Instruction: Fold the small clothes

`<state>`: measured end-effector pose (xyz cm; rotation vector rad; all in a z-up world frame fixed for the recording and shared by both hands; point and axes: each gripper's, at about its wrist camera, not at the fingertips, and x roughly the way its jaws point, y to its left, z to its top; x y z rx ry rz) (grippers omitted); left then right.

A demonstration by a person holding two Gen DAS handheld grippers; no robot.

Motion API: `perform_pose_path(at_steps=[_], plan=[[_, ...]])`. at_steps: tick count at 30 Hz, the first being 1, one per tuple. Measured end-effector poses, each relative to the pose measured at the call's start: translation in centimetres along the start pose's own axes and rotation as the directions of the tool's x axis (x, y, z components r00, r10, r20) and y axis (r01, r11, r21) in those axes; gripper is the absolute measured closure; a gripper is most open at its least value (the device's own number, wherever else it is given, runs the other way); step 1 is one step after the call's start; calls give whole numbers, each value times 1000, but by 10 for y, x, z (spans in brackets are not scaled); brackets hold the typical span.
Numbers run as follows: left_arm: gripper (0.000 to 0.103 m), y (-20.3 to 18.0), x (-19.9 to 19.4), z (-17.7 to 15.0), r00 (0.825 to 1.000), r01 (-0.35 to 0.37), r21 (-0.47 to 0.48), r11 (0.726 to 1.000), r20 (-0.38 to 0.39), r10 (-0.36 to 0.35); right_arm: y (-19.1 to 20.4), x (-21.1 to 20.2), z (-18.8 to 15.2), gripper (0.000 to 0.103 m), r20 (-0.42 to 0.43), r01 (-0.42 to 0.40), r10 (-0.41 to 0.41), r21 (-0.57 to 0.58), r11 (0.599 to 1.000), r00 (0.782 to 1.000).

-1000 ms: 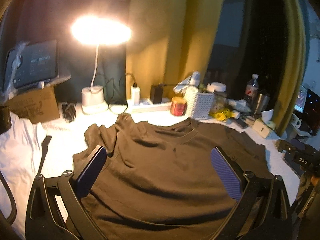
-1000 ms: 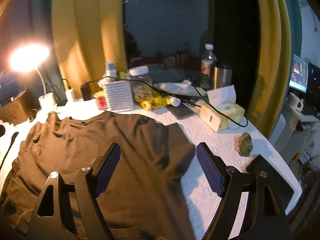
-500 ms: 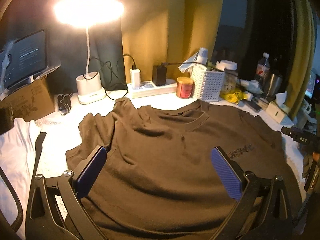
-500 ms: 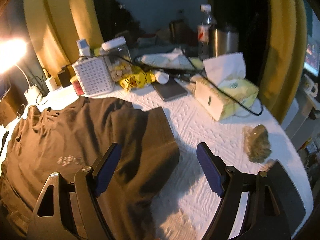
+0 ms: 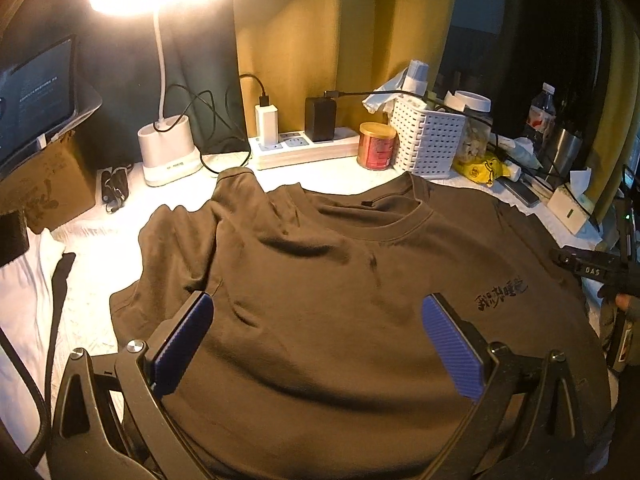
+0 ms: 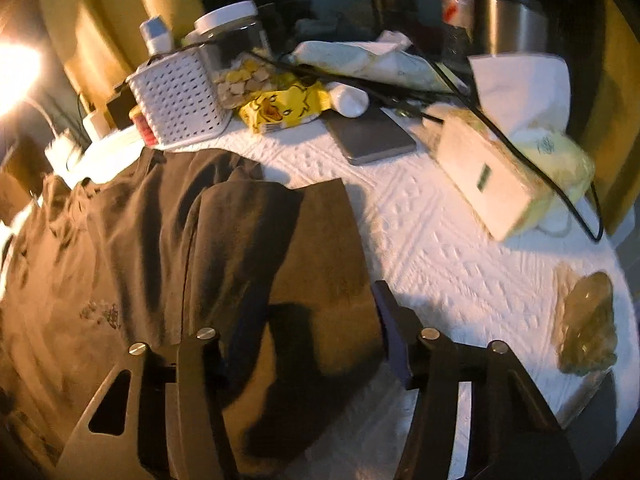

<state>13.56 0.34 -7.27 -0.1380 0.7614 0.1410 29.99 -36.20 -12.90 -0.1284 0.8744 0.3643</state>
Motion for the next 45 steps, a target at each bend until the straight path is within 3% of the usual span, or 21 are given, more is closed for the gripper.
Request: perform_pose_path(at_steps=[2,4,11,17,23,30,35,37,39,42,45], plan=[[1,4,0,0,1000,11,-14,1000,0,-11,1,0,1,85,1,2,-2,6,1000,1000],[1,7,0,0,1000,18,-22,1000,3,-18,1,-5,2,91,11,2,-2,6,1000,1000],[1,18,-5,-2,999,38,-33,999,22,-38,10,-52,14,92,142,50,-52,21,999,989],[1,28,-14,-5,998,44,-28,999,50,-42,40,-82,16,93,211,50,-42,-29,998,977],[1,45,-24,-10,996,43,-37,998,79,-40,85,-71,10,93,181,25,-7,-101,995,983],[1,60,-29,-21,997,46,-54,997,72,-42,131,-31,-9,93,79,-38,50,-149,988,996],[1,68,-31,-26,997,48,-73,996,68,-43,153,-10,-24,93,-15,-158,157,-142,977,987],[1,67,-31,-27,997,51,-74,996,65,-46,158,-3,-29,88,-66,-219,212,-133,967,975],[1,63,-31,-27,997,55,-66,996,64,-51,161,-2,-34,64,-89,-258,248,-119,959,965],[1,56,-33,-26,997,51,-46,998,65,-48,160,-18,-39,37,-44,-270,267,-125,955,963],[1,51,-34,-26,997,43,-37,998,63,-40,139,-40,-36,34,27,-231,235,-100,968,972]])
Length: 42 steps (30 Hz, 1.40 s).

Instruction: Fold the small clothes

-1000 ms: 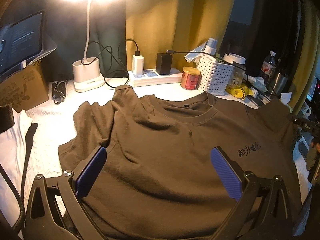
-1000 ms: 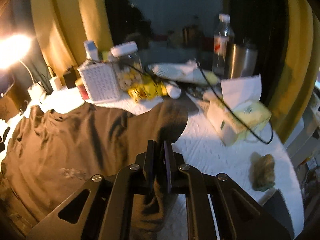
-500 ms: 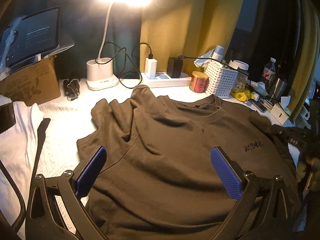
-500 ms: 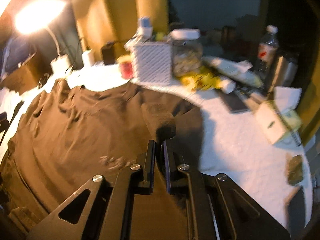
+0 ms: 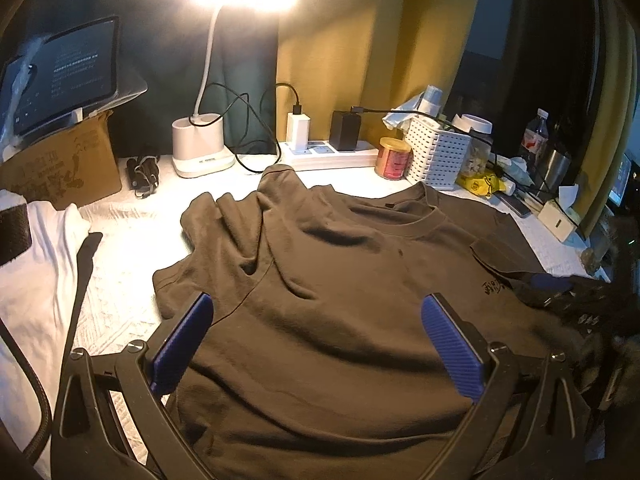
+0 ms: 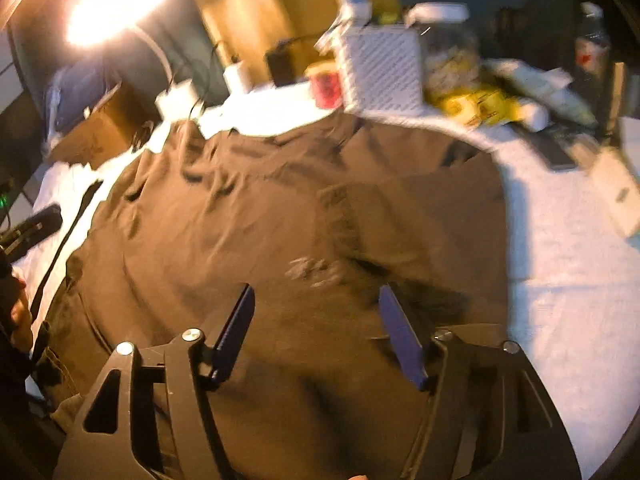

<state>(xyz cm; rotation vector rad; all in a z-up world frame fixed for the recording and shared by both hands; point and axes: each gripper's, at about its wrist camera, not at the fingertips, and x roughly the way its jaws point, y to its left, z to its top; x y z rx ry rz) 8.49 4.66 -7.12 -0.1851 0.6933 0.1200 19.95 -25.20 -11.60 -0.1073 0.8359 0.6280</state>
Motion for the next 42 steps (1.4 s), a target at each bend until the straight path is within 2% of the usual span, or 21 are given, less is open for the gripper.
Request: perform_pose_path(at_steps=[4,7,9,15,19,25,32,35,37,39,42], plan=[[1,-2,1,0,1000,-13,4,1000,-9,13,-37,-25,3,34,58,53,-58,78,996,997],[1,-4,1,1,1000,-21,8,1000,-13,21,-63,-20,-1,34,13,45,-47,144,989,999],[1,-4,0,2,1000,-27,9,1000,-15,27,-67,-16,-5,34,-9,9,-8,161,987,1000],[1,12,0,-1,997,-67,-6,998,-34,67,-33,-4,-14,34,-96,-76,87,118,990,992],[1,29,-3,-4,995,-94,-12,995,-38,94,-1,-3,-24,34,-146,-108,116,60,992,982],[1,63,-5,-6,992,-118,-18,993,-39,117,26,-8,-31,34,-156,-55,55,4,998,986],[1,103,13,3,995,-92,-26,995,-48,91,36,-17,-15,34,-51,95,-95,4,995,994],[1,116,28,15,996,-70,-24,997,-48,69,37,-21,-7,34,-17,124,-123,15,992,992],[13,121,39,23,997,-54,-13,998,-55,54,36,-22,-2,34,-6,136,-136,18,991,991],[19,121,56,34,997,-24,12,1000,-77,25,35,-22,1,34,-2,147,-147,20,989,989],[20,118,83,44,994,2,55,998,-112,4,32,-21,4,34,1,161,-161,36,986,987]])
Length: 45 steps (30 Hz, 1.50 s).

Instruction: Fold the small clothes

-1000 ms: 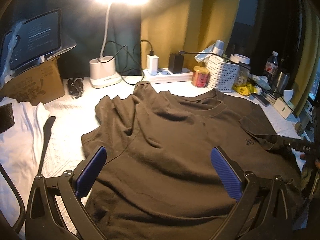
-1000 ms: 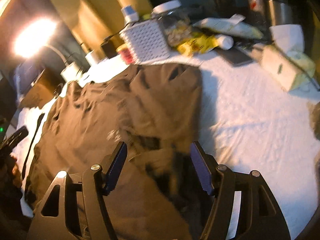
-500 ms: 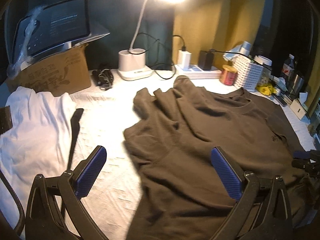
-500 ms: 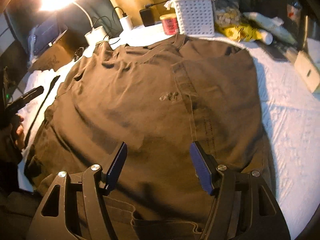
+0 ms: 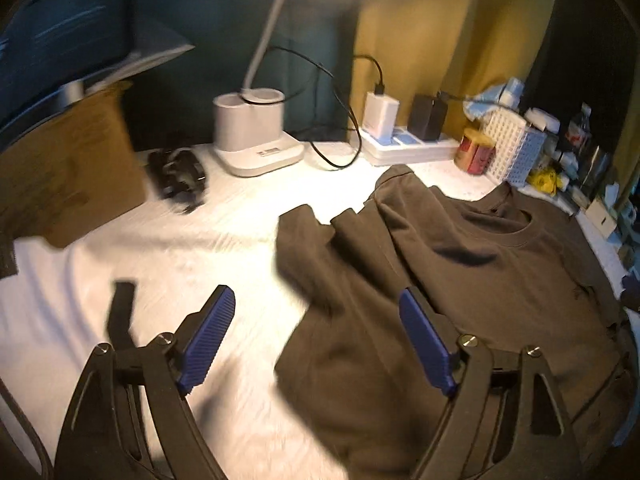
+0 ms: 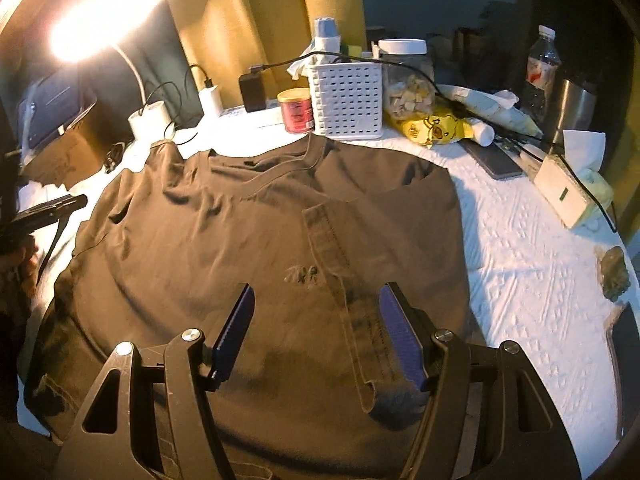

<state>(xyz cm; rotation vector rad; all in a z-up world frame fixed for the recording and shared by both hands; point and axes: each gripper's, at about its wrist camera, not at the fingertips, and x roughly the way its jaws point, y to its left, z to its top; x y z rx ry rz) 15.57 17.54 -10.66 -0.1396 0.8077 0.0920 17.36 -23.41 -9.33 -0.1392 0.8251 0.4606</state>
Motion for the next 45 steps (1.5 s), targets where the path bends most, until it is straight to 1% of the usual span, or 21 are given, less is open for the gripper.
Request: perform_pose_path(at_steps=[2,5,6,7,8,9,10,11,12,15,18,21,23,27,30,32,34,38,41,43,45], plan=[[20,-1,18,5,999,13,20,1000,-43,-13,-3,0,-1,34,1,9,-9,16,1000,1000],[20,-7,38,7,996,12,56,998,-89,-7,-10,-1,-3,34,1,26,-26,39,999,1000],[24,-9,42,6,995,16,69,998,-104,-9,-14,-1,-3,34,7,34,-34,53,998,999],[37,-10,45,4,993,25,76,997,-119,-16,-16,-3,-5,34,12,42,-43,63,997,999],[40,-13,46,2,994,5,100,995,-111,6,-19,-4,-6,34,18,54,-56,75,996,998],[48,-14,45,1,994,-6,113,994,-107,18,-22,-5,-6,34,25,73,-76,86,994,997],[72,-15,44,0,995,1,112,994,-104,11,-25,-5,-6,34,30,91,-95,97,991,995],[88,-14,40,-1,995,16,95,995,-104,-6,-27,-5,-6,34,34,94,-98,102,990,995],[101,-13,37,-2,994,17,82,996,-106,-8,-28,-6,-6,34,37,88,-92,105,991,995],[100,-8,22,-10,997,-60,50,997,-48,62,-31,-7,-6,34,48,69,-75,111,991,996],[101,6,5,-21,993,-116,-44,992,-2,116,-30,-5,-6,34,42,55,-60,103,993,997],[101,12,-12,-33,989,-143,-107,984,27,147,-30,-4,-7,34,38,37,-41,95,995,998],[101,9,-17,-38,987,-155,-114,981,29,159,-30,-4,-8,34,38,22,-26,94,995,999],[101,0,-25,-39,982,-169,-116,979,62,177,-32,-6,-11,34,46,2,-7,96,995,999],[101,-10,-29,-29,982,-152,-103,983,94,162,-36,-11,-13,34,56,-4,-1,102,995,998],[101,-21,-36,-23,982,-139,-74,988,119,147,-41,-15,-16,34,63,-4,-3,114,993,998],[101,-36,-39,-16,984,-105,-36,994,138,109,-49,-18,-20,34,68,-3,-6,132,991,998],[101,-79,-33,-8,990,-32,73,997,140,22,-65,-23,-26,34,76,2,-16,173,985,997],[101,-107,-18,-7,995,24,136,990,96,-37,-76,-27,-31,34,82,11,-27,190,982,996],[100,-122,-3,-9,997,61,164,985,41,-68,-83,-31,-35,34,87,9,-27,204,979,996],[100,-136,23,-15,996,75,167,983,-69,-64,-88,-32,-38,34,87,9,-29,213,977,996]])
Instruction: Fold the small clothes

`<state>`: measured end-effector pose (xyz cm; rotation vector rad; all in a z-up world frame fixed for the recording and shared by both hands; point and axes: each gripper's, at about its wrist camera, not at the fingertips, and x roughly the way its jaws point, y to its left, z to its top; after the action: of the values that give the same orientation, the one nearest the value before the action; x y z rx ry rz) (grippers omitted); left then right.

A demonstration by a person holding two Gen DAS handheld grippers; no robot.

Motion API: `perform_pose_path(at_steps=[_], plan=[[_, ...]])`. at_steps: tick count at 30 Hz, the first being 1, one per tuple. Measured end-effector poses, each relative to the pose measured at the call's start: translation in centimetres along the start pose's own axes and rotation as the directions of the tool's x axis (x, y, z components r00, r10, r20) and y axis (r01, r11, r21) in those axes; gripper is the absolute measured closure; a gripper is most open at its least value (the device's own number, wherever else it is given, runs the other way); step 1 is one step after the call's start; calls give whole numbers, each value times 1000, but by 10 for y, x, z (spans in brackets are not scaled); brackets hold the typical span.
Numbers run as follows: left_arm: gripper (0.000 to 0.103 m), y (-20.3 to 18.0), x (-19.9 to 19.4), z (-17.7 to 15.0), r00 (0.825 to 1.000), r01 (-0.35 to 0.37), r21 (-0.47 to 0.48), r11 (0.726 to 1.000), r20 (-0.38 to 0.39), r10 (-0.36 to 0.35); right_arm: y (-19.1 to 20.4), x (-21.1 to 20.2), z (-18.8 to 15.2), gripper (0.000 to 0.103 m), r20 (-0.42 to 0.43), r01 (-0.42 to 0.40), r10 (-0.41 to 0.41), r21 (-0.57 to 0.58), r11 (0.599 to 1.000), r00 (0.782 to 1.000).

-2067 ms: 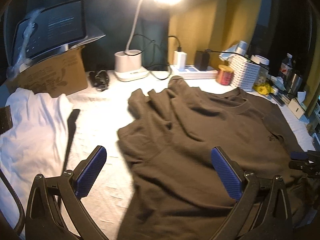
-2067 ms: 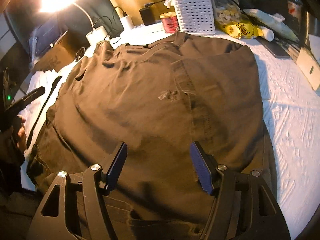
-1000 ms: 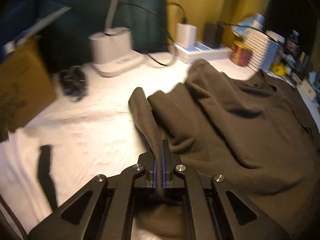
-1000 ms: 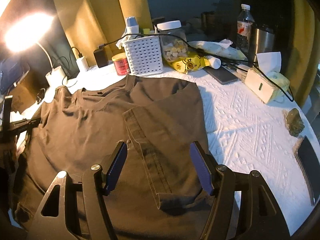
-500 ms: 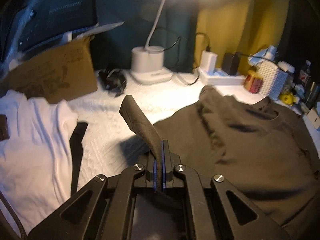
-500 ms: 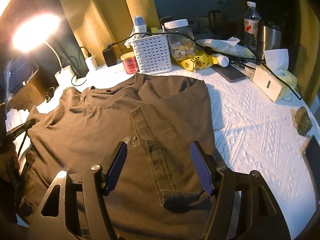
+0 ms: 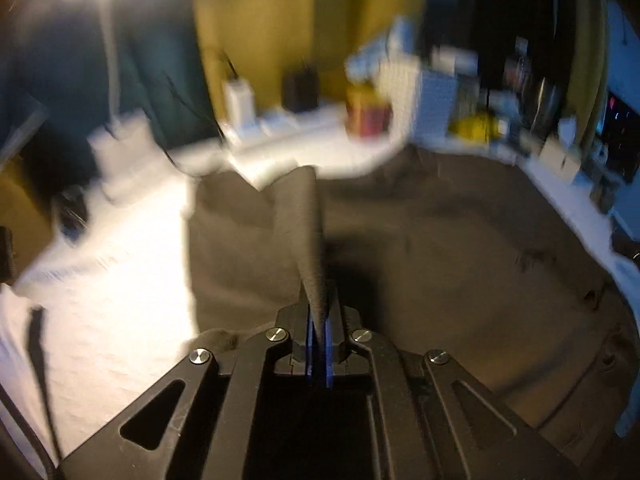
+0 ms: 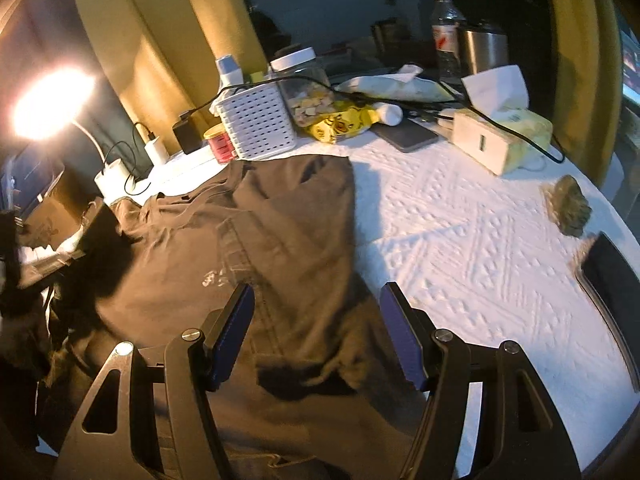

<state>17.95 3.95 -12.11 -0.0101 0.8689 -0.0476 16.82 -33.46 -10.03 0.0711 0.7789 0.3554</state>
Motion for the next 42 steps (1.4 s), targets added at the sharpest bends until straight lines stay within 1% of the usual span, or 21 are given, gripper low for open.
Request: perform_pose_path(at_steps=[2,3,4,5,6,7,10,12,13,16,17,19,20,23,27,31,33,35,37,40,42], plan=[[95,-9,15,-4,997,30,-7,1000,-67,-30,-4,-2,-2,34,0,0,0,8,1000,1000],[82,-12,15,-5,997,39,-5,999,-63,-39,-6,-3,-3,34,0,-1,1,11,1000,1000],[60,-14,14,-5,997,52,-3,999,-58,-52,-8,-3,-4,34,-1,-1,1,13,1000,1000],[52,-18,11,-6,994,84,-6,996,-66,-84,-9,-4,-5,34,-1,0,0,17,1000,1000],[37,-20,9,-6,992,106,-10,994,-72,-107,-11,-4,-6,34,-1,-1,1,19,1000,1000],[34,-22,7,-8,988,135,-16,991,-78,-136,-11,-4,-6,34,-1,-1,1,19,1000,1000],[34,-26,0,-9,973,201,-47,978,-104,-205,-13,-4,-7,34,4,-4,4,21,1000,1000],[34,-24,-14,-12,969,229,-66,971,-76,-234,-13,-4,-8,34,3,-5,5,22,1000,1000],[34,-20,-22,-12,971,225,-74,971,-63,-230,-13,-4,-8,34,2,-5,5,22,1000,1000],[34,3,-44,-16,988,151,-100,983,-23,-154,-13,-3,-9,34,-3,-11,11,19,1000,1000],[34,14,-48,-19,994,102,-108,989,-19,-105,-13,-2,-9,34,-6,-14,14,18,1000,1000],[34,27,-49,-24,998,47,-117,992,-33,-51,-12,1,-8,34,-8,-16,16,16,1000,1000],[34,34,-48,-28,998,41,-130,991,-46,-48,-12,2,-8,34,-9,-18,18,16,1000,1000],[34,38,-42,-36,993,80,-156,985,-79,-93,-9,3,-6,34,-6,-23,23,9,1000,1000],[34,16,-42,-43,980,163,-131,978,-90,-176,-5,3,-7,34,-10,-25,25,3,1000,1000],[34,-12,-50,-48,952,281,-91,955,-100,-290,-4,0,-8,34,-10,-19,19,2,1000,1000],[34,-24,-52,-48,954,277,-54,959,-106,-281,-5,-1,-8,34,-10,-15,15,4,1000,1000],[34,-30,-52,-46,950,294,-33,955,-104,-295,-7,-1,-8,34,-9,-12,12,6,1000,1000],[34,-30,-50,-43,955,276,-29,961,-99,-278,-7,-2,-7,34,-8,-11,11,5,1000,1000],[34,-23,-42,-34,975,206,-36,978,-73,-208,-8,-4,-7,34,-6,-10,10,5,1000,1000],[34,-17,-30,-30,973,211,-62,976,-84,-215,-8,-4,-7,34,-6,-11,11,5,1000,1000]])
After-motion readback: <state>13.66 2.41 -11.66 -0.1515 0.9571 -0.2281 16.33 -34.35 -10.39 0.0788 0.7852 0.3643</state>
